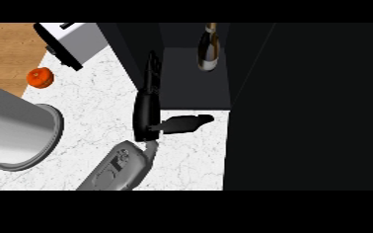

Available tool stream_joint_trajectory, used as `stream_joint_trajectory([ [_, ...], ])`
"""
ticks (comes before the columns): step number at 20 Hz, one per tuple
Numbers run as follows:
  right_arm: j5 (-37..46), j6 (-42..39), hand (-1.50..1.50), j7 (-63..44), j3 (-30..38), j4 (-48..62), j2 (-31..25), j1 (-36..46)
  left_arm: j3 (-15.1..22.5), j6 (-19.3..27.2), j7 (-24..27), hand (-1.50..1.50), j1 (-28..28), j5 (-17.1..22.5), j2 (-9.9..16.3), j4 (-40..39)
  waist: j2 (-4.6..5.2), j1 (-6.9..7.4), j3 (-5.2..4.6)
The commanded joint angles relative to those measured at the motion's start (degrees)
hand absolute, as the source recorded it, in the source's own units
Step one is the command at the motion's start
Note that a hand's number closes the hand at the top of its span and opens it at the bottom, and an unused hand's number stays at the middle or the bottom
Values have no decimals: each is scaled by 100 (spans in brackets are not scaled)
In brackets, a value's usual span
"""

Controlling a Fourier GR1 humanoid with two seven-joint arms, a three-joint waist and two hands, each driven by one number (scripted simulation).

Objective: Pick up the wine, place it into the cabinet and close the cabinet

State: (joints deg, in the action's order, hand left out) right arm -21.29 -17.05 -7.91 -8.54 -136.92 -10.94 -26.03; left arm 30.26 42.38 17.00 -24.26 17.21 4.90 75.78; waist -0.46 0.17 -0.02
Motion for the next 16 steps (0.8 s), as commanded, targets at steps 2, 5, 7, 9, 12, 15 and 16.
stream_joint_trajectory([
  [2,77,162,-150,-424,181,-752,-192,40,418,14,-477,-150,666,-316,468,1246,14,10,2],
  [5,-185,382,-150,-753,387,-1002,-334,226,413,-279,-713,-150,1236,-148,1043,2079,8,76,-2],
  [7,22,304,-150,-660,42,-1314,-254,-190,133,-434,-415,-150,1549,-127,1319,2201,10,-7,-4],
  [9,146,151,-150,-483,40,-831,-262,11,39,-664,-338,-150,2052,48,1477,2677,23,4,-2],
  [12,-77,-146,150,-377,153,-1105,-466,-490,-284,-1153,-504,-150,2050,370,1822,3037,13,-66,0],
  [15,165,-403,150,-531,-49,-561,-765,122,4,-1598,-229,-150,2550,487,1909,3395,21,16,-3],
  [16,-21,-552,150,-694,10,-914,-1022,-20,-293,-1882,-85,-150,2594,667,2162,3301,15,-7,-9],
])
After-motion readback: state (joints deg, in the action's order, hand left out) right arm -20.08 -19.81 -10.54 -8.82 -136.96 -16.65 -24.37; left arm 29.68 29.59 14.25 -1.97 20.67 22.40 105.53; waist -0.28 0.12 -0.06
